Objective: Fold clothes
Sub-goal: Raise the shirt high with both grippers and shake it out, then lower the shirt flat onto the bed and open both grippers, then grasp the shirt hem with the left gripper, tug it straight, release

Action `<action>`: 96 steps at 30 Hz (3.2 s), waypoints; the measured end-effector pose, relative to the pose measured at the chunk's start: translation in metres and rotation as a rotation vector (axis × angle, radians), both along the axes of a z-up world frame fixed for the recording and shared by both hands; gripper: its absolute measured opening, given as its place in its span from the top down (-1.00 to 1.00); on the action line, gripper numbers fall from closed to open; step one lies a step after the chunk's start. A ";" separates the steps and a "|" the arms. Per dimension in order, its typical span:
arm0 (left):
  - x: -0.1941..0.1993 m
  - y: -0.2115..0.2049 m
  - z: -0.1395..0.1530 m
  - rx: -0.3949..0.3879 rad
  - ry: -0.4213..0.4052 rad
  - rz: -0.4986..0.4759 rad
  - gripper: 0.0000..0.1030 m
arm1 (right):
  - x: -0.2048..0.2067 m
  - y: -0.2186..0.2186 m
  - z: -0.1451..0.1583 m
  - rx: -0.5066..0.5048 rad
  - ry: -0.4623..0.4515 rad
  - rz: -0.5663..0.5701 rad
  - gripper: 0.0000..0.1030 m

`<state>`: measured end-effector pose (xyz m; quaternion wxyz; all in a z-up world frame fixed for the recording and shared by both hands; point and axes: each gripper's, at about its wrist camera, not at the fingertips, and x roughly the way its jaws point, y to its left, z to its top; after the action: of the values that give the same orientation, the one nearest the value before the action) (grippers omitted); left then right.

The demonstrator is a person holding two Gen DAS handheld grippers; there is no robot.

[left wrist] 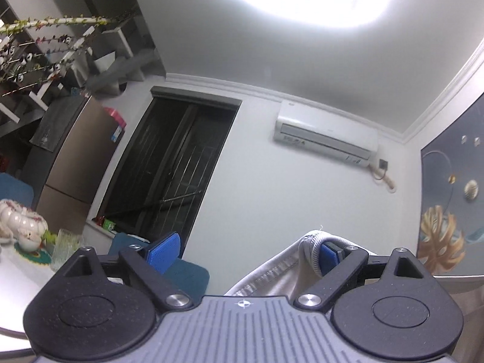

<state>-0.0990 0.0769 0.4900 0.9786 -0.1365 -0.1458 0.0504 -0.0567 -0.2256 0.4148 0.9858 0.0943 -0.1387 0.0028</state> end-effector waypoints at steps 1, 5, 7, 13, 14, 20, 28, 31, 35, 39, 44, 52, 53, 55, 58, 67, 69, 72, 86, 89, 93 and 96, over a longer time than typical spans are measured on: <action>-0.011 -0.002 0.008 0.002 0.002 -0.008 -0.80 | -0.011 -0.001 0.005 -0.004 -0.005 0.000 -0.12; -0.030 -0.005 0.018 -0.002 0.062 -0.023 -0.81 | -0.025 -0.003 0.008 -0.013 0.031 0.013 -0.14; -0.025 -0.003 0.010 -0.004 0.104 -0.029 -0.81 | -0.017 -0.003 -0.002 -0.007 0.078 0.027 -0.14; 0.037 0.004 -0.032 0.019 0.169 -0.029 -0.83 | 0.031 -0.011 -0.039 0.003 0.196 0.048 -0.14; 0.054 0.005 -0.041 0.018 0.178 -0.031 -0.83 | 0.045 -0.013 -0.047 0.004 0.215 0.052 -0.14; 0.171 0.003 -0.097 0.057 0.265 0.004 -0.83 | 0.156 -0.024 -0.102 -0.010 0.329 0.056 -0.14; 0.366 -0.008 -0.192 0.084 0.372 0.029 -0.85 | 0.340 -0.023 -0.180 -0.035 0.438 0.031 -0.14; 0.441 -0.016 -0.244 0.107 0.409 0.040 -0.89 | 0.409 -0.022 -0.223 -0.063 0.471 -0.006 -0.14; 0.538 -0.027 -0.340 0.154 0.517 0.033 -0.90 | 0.498 -0.031 -0.305 -0.051 0.560 -0.025 -0.13; 0.615 -0.031 -0.448 0.160 0.661 0.025 -0.90 | 0.576 -0.040 -0.404 -0.022 0.706 -0.027 -0.12; 0.687 -0.030 -0.565 0.140 0.838 -0.001 -0.87 | 0.638 -0.041 -0.508 -0.050 0.883 0.008 -0.12; 0.732 -0.038 -0.621 0.228 1.043 -0.212 -0.84 | 0.688 -0.030 -0.555 -0.023 1.069 0.302 -0.65; 0.729 -0.037 -0.617 0.229 1.033 -0.234 -0.85 | 0.688 -0.030 -0.553 0.016 1.057 0.339 -0.65; 0.712 -0.035 -0.605 0.234 0.997 -0.256 -0.92 | 0.681 -0.035 -0.545 0.118 1.022 0.364 -0.65; 0.680 -0.031 -0.583 0.254 0.936 -0.278 -0.93 | 0.655 -0.037 -0.524 0.139 0.949 0.303 -0.65; 0.515 -0.012 -0.528 0.273 0.761 -0.327 -0.98 | 0.496 -0.023 -0.462 0.017 0.753 0.203 -0.65; 0.469 -0.008 -0.517 0.242 0.747 -0.319 -0.98 | 0.452 -0.020 -0.451 0.020 0.748 0.212 -0.64; 0.406 -0.005 -0.508 0.230 0.727 -0.283 -0.98 | 0.389 -0.015 -0.434 0.024 0.742 0.232 -0.64; 0.274 0.045 -0.510 0.010 0.829 -0.272 -0.97 | 0.232 -0.016 -0.428 0.185 0.703 0.245 -0.64; 0.297 0.076 -0.525 -0.183 0.879 -0.278 -0.94 | 0.237 -0.019 -0.435 0.208 0.728 0.241 -0.64; 0.333 0.112 -0.558 -0.393 0.937 -0.261 -0.84 | 0.248 -0.025 -0.447 0.271 0.760 0.253 -0.64; 0.364 0.132 -0.580 -0.480 0.969 -0.234 -0.75 | 0.260 -0.027 -0.457 0.316 0.789 0.271 -0.64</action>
<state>0.2653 0.2093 -0.0898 0.8741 -0.3323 0.3529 0.0301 0.2032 -0.2527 -0.0420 0.9276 0.2548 0.2629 0.0743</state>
